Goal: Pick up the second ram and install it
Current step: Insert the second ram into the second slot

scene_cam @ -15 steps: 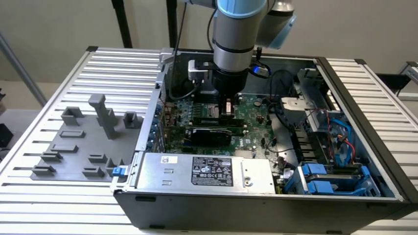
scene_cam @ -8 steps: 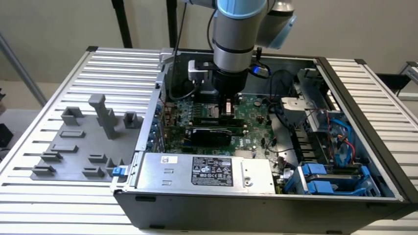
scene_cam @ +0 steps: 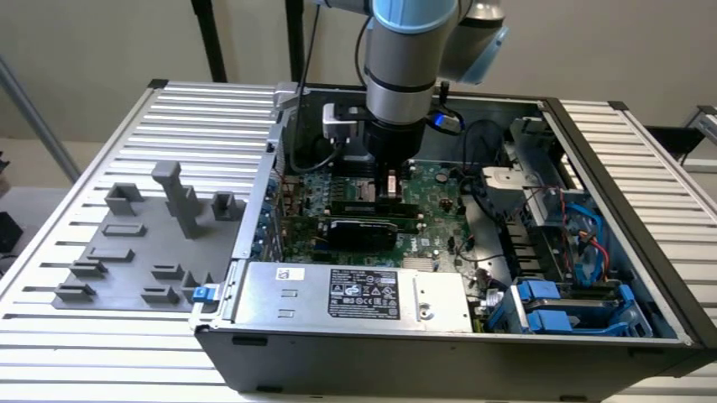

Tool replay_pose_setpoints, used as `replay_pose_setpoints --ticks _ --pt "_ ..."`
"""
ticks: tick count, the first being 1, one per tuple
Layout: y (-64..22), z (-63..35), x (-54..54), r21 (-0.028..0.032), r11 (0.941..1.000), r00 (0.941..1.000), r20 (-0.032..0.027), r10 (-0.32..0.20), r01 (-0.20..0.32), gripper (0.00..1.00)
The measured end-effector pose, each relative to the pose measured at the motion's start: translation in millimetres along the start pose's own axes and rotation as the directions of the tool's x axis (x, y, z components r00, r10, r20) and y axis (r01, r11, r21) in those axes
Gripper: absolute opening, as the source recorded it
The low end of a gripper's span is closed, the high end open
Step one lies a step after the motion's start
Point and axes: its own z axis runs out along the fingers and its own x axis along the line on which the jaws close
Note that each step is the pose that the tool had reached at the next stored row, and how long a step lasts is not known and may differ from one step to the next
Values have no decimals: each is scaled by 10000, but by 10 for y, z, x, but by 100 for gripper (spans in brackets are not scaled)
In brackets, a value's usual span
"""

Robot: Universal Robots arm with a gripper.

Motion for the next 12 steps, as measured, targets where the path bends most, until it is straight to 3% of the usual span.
replay_pose_setpoints --ticks 12 --pt "0 -5 0 -9 10000 10000 11 0 0 14"
